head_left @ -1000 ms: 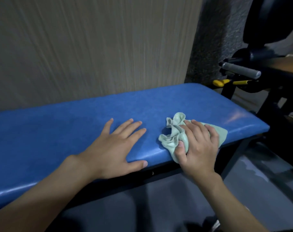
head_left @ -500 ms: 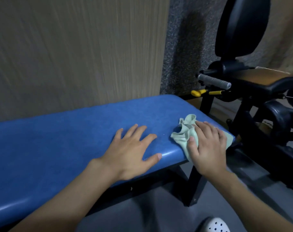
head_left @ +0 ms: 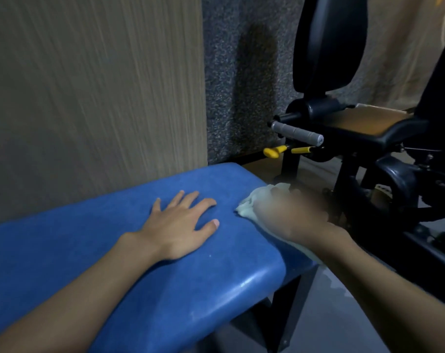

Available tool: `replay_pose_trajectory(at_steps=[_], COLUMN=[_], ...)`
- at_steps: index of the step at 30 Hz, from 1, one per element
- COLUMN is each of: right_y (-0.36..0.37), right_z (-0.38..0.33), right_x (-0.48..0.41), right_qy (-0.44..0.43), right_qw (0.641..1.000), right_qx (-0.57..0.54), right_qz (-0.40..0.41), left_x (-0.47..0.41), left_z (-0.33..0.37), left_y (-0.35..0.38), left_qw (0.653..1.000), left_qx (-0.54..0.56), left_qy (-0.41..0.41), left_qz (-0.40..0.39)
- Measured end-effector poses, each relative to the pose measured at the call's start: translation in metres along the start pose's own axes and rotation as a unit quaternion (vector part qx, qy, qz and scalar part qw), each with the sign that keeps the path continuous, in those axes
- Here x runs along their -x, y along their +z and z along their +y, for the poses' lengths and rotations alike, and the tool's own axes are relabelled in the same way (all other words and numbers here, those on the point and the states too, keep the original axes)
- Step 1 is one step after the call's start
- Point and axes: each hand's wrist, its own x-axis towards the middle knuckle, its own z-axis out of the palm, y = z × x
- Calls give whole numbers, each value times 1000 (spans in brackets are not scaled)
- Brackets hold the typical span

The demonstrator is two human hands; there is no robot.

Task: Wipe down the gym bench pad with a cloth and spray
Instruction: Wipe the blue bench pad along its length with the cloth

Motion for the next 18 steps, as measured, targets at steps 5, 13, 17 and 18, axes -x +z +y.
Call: replay_pose_trajectory(at_steps=[5,13,17,18], right_y=[-7,-4,-2,-1], right_z=[-21,-22,-46,-51], right_x=[-51,-56,-96,-107], right_qy=[-34,-72,-101,-106], right_qw=[997,996,993,993], right_qx=[-29,3,3,1], right_qz=[-59,-55,-55,-59], left_x=[2,-20,-26,-28], left_z=[-5,-39,-47,-49], left_y=[-2,-11,-4,-7], left_qw=[1000,998,998,998], left_qx=[3,7,-2,-7], left_qy=[21,-59,-63,-55], left_qz=[1,6,11,26])
